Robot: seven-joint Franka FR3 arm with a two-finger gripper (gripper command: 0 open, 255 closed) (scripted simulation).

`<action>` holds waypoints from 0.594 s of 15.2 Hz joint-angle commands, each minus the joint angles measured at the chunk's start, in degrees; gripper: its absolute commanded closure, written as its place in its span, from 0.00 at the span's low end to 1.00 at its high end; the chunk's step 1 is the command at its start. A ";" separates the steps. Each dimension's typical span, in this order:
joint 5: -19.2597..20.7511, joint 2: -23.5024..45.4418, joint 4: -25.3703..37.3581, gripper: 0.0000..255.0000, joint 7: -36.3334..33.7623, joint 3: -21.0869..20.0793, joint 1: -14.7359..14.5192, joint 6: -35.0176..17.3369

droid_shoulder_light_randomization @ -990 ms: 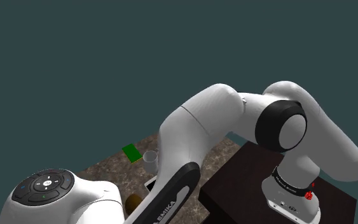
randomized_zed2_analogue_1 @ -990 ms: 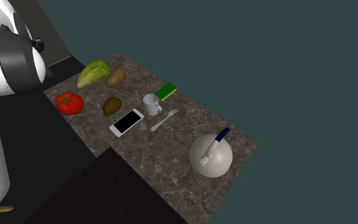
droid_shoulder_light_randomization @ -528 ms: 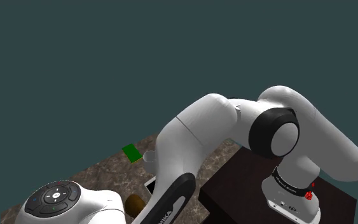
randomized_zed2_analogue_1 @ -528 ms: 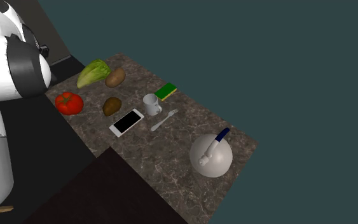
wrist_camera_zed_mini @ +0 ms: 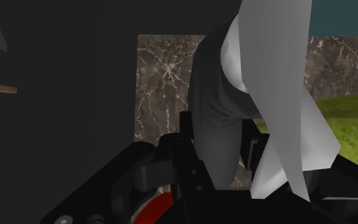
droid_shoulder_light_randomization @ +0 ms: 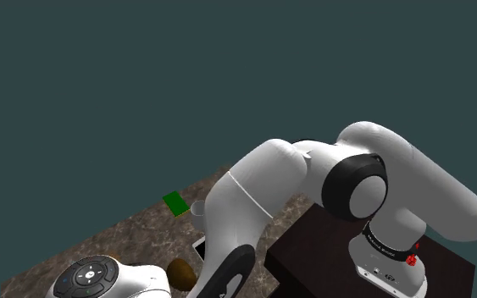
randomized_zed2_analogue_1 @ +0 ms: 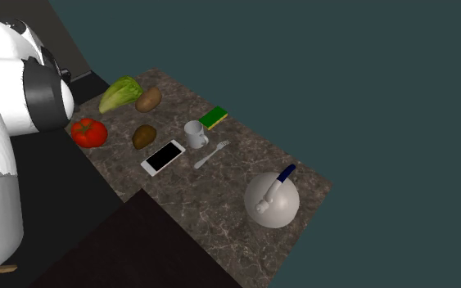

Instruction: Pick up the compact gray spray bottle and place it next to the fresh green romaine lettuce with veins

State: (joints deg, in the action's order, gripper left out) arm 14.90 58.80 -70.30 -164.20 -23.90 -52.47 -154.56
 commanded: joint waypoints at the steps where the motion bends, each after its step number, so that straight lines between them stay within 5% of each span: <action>1: 0.14 0.93 0.10 1.00 0.11 0.21 -0.10 -0.86; 9: 0.61 5.68 2.47 1.00 0.61 1.07 -0.97 -3.30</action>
State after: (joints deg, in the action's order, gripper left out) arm 15.44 63.80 -68.34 -163.59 -22.97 -53.21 -157.61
